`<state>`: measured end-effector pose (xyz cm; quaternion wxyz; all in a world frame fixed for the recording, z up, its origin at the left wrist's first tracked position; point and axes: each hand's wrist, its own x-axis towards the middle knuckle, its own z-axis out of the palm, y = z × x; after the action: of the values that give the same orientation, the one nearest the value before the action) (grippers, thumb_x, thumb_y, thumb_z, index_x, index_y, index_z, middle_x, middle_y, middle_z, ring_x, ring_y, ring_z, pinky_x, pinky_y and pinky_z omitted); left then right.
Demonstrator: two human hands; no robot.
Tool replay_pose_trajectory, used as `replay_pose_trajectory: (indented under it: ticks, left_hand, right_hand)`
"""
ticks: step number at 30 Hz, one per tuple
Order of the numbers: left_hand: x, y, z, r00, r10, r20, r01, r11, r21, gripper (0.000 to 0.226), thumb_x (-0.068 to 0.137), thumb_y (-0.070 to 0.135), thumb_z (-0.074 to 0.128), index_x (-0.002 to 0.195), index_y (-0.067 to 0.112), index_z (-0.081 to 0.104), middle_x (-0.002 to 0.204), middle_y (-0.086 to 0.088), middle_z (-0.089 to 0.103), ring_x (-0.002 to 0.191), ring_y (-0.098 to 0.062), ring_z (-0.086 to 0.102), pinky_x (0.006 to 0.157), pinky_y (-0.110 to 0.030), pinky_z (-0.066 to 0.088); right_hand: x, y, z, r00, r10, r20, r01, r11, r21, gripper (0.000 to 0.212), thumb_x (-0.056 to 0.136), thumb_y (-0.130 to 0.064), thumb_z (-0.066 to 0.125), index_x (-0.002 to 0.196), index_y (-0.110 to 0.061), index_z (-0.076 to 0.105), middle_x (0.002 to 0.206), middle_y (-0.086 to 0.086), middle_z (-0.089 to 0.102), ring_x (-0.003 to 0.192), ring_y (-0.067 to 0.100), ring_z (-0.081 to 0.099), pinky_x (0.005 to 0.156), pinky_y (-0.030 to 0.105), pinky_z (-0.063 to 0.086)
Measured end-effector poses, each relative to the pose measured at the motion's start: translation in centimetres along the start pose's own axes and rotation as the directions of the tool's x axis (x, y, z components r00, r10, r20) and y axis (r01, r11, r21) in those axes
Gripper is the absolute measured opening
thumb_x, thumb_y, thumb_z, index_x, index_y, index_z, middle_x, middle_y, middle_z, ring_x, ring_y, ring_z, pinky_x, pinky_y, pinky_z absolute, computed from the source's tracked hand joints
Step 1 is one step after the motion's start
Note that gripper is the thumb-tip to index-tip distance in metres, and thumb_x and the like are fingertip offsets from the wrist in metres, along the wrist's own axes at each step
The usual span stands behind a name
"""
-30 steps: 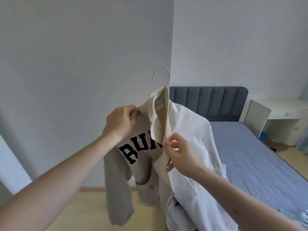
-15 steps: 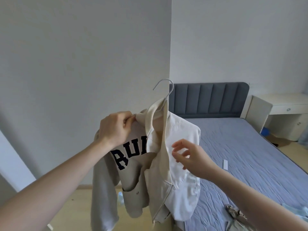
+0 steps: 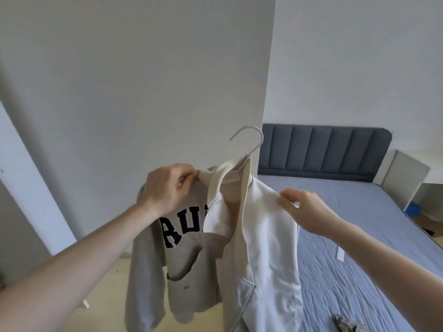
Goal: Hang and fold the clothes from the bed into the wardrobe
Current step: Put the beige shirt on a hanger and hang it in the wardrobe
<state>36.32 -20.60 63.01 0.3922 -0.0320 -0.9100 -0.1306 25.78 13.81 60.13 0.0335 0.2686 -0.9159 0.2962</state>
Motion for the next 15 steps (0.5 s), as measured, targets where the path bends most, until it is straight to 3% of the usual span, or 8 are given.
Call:
replay_pose_trajectory:
  ticks: [1,3,9,13,15]
  left_hand:
    - [-0.1,-0.1,0.1,1.000,-0.008,0.005,0.008,1.000,0.000,0.031,0.097,0.046,0.043,0.082,0.027,0.062,0.075,0.012,0.063,0.070,-0.011,0.055,0.057,-0.032,0.045]
    - [-0.5,-0.4,0.1,0.999,-0.033,0.020,0.033,0.999,-0.008,0.029,0.097,0.049,0.041,0.083,0.030,0.059,0.075,0.014,0.061,0.071,-0.009,0.053,0.056,-0.028,0.042]
    - [-2.3,-1.6,-0.7,0.989,-0.122,0.090,0.122,0.993,0.003,0.032,0.099,0.040,0.043,0.068,0.048,0.041,0.076,0.017,0.051,0.068,-0.004,0.049,0.057,-0.032,0.037]
    - [-4.6,-1.7,-1.5,0.948,-0.277,0.159,0.264,0.959,0.100,0.022,0.099,0.040,0.040,0.081,0.047,0.052,0.082,0.021,0.057,0.081,-0.014,0.057,0.065,-0.037,0.049]
    - [-6.0,-1.4,-1.7,0.939,-0.316,0.132,0.292,0.940,0.173,0.020,0.098,0.040,0.038,0.090,0.041,0.057,0.085,0.023,0.058,0.085,-0.002,0.056,0.059,-0.024,0.039]
  right_hand:
    - [0.1,0.3,0.1,0.999,-0.020,0.031,0.019,0.999,0.031,0.029,0.104,-0.041,0.051,0.087,-0.024,0.065,0.076,-0.015,0.064,0.074,0.009,0.058,0.069,0.032,0.047]
    - [0.4,0.5,0.5,0.994,-0.090,0.066,0.082,0.990,0.111,0.037,0.105,-0.038,0.051,0.075,-0.016,0.053,0.062,-0.014,0.047,0.059,0.007,0.041,0.059,0.027,0.035]
    - [1.0,-0.9,4.1,0.994,-0.107,0.007,0.092,0.888,0.451,0.038,0.103,-0.027,0.056,0.069,-0.014,0.045,0.062,-0.011,0.036,0.057,0.007,0.033,0.050,0.019,0.027]
    - [1.9,-2.2,6.1,0.988,-0.148,0.033,0.110,0.854,0.509,0.036,0.101,-0.024,0.059,0.066,-0.021,0.052,0.060,-0.012,0.041,0.057,0.005,0.038,0.051,0.022,0.029]
    - [2.2,-3.0,7.1,0.981,-0.185,0.060,0.127,0.844,0.521,0.038,0.099,-0.023,0.060,0.063,-0.022,0.050,0.059,-0.013,0.038,0.056,0.005,0.035,0.050,0.021,0.028]
